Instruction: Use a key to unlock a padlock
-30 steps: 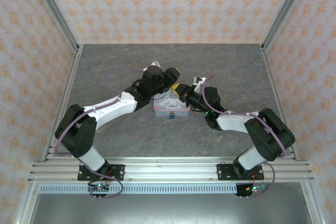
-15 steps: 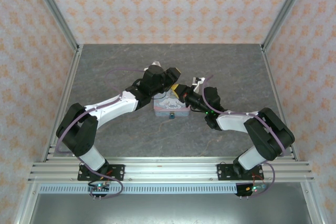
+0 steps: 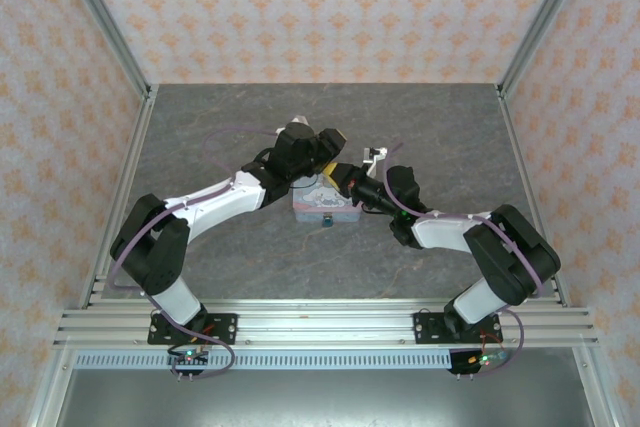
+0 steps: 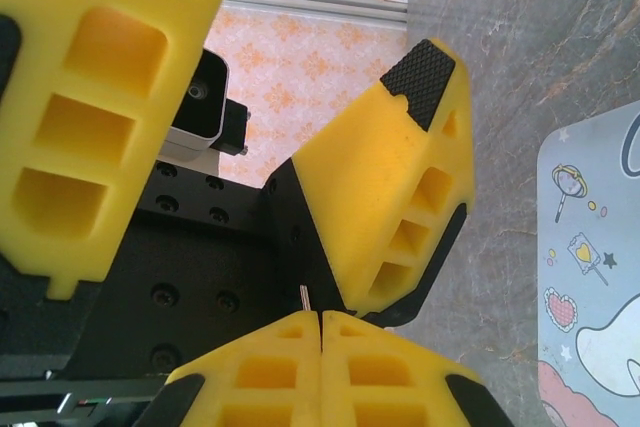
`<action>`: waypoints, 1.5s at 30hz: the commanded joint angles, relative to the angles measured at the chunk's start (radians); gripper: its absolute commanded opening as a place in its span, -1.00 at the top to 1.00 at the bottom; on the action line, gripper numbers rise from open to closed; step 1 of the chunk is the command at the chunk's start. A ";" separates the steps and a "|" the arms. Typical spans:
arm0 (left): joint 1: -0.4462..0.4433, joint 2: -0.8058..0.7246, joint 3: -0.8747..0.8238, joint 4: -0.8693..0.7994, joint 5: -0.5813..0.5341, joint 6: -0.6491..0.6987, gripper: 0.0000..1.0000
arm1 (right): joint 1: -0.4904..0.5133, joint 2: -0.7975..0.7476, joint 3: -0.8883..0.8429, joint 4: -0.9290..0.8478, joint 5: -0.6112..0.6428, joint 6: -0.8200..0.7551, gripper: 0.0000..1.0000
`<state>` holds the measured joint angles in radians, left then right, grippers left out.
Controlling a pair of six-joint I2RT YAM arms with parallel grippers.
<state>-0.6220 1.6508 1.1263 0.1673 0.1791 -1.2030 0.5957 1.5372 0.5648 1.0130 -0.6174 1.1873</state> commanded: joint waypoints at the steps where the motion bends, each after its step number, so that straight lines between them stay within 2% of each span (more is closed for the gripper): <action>1: -0.004 0.003 0.040 0.013 -0.003 0.022 -0.11 | 0.018 0.008 0.007 0.006 -0.048 -0.032 1.00; 5: -0.002 -0.012 0.025 0.007 -0.007 0.031 -0.20 | 0.016 -0.016 -0.006 -0.034 0.026 -0.035 1.00; 11: 0.012 -0.066 -0.031 -0.006 -0.012 0.037 -0.64 | -0.021 -0.057 -0.035 -0.044 0.123 -0.012 1.00; 14: 0.020 -0.100 -0.068 -0.007 -0.013 0.033 -0.77 | -0.043 -0.062 -0.037 -0.047 0.131 -0.005 1.00; 20: 0.046 -0.193 -0.138 -0.047 0.025 0.056 -0.88 | -0.071 -0.065 -0.048 -0.065 0.115 -0.010 1.00; 25: 0.057 -0.316 -0.232 -0.140 0.066 0.131 -0.89 | -0.076 -0.085 -0.068 -0.120 0.168 -0.016 1.00; 28: 0.057 -0.406 -0.318 -0.173 0.085 0.175 -0.81 | -0.075 -0.083 -0.069 -0.134 0.179 -0.015 1.00; 32: 0.048 -0.511 -0.459 -0.168 0.120 0.206 -0.60 | -0.074 -0.069 -0.062 -0.134 0.176 0.002 1.00; 36: 0.007 -0.560 -0.591 -0.120 0.113 0.212 -0.41 | -0.073 -0.047 -0.050 -0.127 0.172 0.020 1.00; 40: -0.071 -0.530 -0.668 -0.036 0.065 0.244 -0.24 | -0.073 -0.023 -0.040 -0.129 0.176 0.033 1.00; 45: -0.155 -0.407 -0.664 0.074 0.014 0.327 -0.07 | -0.072 -0.009 -0.036 -0.131 0.183 0.041 1.00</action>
<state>-0.7464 1.2026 0.4549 0.1253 0.2501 -0.9508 0.5247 1.5215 0.5045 0.8730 -0.4580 1.2152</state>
